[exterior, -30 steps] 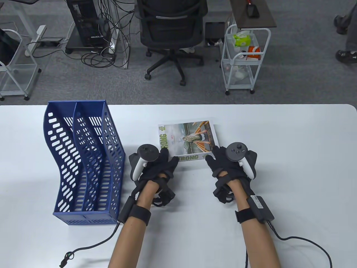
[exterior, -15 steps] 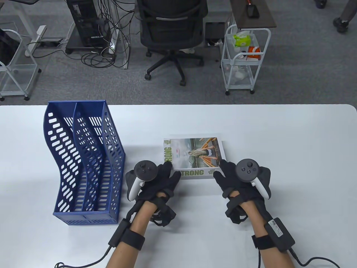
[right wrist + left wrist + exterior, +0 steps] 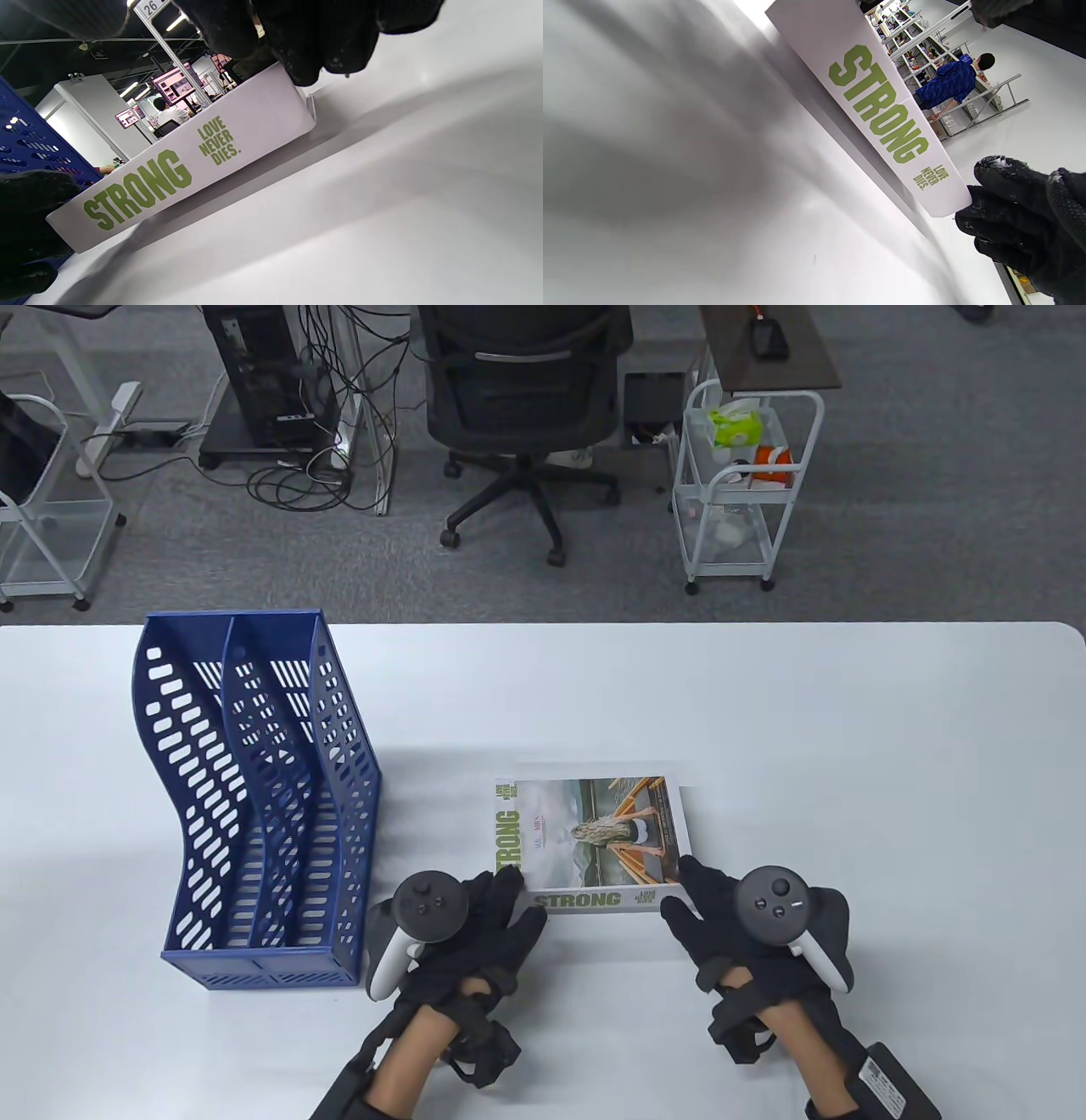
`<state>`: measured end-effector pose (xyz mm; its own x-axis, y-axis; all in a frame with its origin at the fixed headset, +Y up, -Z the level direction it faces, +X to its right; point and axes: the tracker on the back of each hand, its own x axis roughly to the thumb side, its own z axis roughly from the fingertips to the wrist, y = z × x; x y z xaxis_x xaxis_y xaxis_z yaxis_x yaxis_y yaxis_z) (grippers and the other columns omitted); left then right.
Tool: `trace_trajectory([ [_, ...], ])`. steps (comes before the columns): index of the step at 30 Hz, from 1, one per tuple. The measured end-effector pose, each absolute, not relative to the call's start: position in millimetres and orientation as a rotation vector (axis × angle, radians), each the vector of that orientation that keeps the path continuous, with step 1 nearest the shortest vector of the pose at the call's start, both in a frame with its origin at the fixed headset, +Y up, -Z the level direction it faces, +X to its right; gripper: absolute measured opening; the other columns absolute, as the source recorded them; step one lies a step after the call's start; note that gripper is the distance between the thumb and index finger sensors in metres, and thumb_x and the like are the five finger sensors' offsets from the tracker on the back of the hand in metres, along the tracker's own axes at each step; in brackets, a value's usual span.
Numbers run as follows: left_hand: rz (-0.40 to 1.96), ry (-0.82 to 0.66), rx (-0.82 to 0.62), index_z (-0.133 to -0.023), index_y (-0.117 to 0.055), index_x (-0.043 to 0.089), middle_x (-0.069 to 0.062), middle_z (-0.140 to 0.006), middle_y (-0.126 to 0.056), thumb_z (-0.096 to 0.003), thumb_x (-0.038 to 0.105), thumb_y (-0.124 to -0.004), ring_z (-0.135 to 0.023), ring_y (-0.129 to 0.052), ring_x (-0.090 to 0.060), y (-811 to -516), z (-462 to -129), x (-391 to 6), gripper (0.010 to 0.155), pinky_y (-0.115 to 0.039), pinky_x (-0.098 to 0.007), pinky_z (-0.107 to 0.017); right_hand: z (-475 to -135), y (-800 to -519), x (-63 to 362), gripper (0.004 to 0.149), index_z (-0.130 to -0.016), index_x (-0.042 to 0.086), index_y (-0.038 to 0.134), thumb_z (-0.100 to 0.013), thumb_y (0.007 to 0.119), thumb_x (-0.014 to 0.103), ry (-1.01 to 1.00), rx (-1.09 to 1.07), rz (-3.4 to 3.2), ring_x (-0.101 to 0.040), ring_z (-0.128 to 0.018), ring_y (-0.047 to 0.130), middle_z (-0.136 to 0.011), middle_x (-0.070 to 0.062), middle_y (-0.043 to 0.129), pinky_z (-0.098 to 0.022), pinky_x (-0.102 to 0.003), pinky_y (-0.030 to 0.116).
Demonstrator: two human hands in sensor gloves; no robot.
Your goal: Insert the book into the document holder
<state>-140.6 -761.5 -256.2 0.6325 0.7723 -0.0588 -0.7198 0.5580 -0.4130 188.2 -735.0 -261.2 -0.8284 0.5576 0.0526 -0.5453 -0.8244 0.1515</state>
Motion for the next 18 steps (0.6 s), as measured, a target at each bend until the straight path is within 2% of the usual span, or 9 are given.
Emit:
trace_trajectory([
  [5,0.886,-0.113,-0.366,-0.108,-0.033,0.025,-0.018,-0.115,-0.03,-0.0496,0.064,-0.057,-0.107,-0.023,-0.047,-759,-244,-148,0.075,-0.035,-0.062,-0.077,-255,-730,188,0.072,-0.106,0.016,0.055,-0.047,0.064,0.059,0.179,0.104,2.525,-0.048,-0.088,0.072,-0.097,-0.025,0.075,-0.069,-0.064,0.053],
  [7,0.893,-0.089,-0.402,-0.108,-0.037,0.024,-0.019,-0.114,-0.033,-0.0494,0.064,-0.058,-0.106,-0.026,-0.048,-759,-239,-149,0.074,-0.036,-0.062,-0.076,-254,-730,190,0.071,-0.104,0.015,0.059,-0.048,0.063,0.058,0.169,0.086,2.514,-0.046,-0.083,0.079,-0.091,-0.023,0.082,-0.066,-0.063,0.058],
  [9,0.87,-0.105,-0.441,-0.108,-0.035,0.022,-0.02,-0.114,-0.031,-0.0501,0.064,-0.057,-0.106,-0.025,-0.049,-756,-235,-148,0.075,-0.036,-0.062,-0.076,-254,-730,191,0.07,-0.102,0.015,0.063,-0.048,0.064,0.058,0.187,0.068,2.502,-0.045,-0.079,0.082,-0.087,-0.023,0.085,-0.064,-0.063,0.06],
  [13,0.77,-0.099,-0.383,-0.107,-0.039,0.021,-0.024,-0.112,-0.038,-0.049,0.066,-0.057,-0.104,-0.033,-0.051,-749,-230,-143,0.075,-0.041,-0.063,-0.075,-255,-730,194,0.066,-0.095,0.015,0.077,-0.047,0.064,0.058,0.186,0.049,2.503,-0.043,-0.071,0.089,-0.078,-0.021,0.092,-0.06,-0.062,0.065],
  [18,0.758,-0.074,-0.377,-0.105,-0.049,0.021,-0.024,-0.11,-0.049,-0.0486,0.065,-0.058,-0.103,-0.043,-0.051,-746,-227,-144,0.073,-0.047,-0.062,-0.074,-257,-730,199,0.064,-0.09,0.014,0.083,-0.048,0.064,0.058,0.211,0.034,2.48,-0.042,-0.065,0.093,-0.072,-0.02,0.097,-0.058,-0.061,0.068],
])
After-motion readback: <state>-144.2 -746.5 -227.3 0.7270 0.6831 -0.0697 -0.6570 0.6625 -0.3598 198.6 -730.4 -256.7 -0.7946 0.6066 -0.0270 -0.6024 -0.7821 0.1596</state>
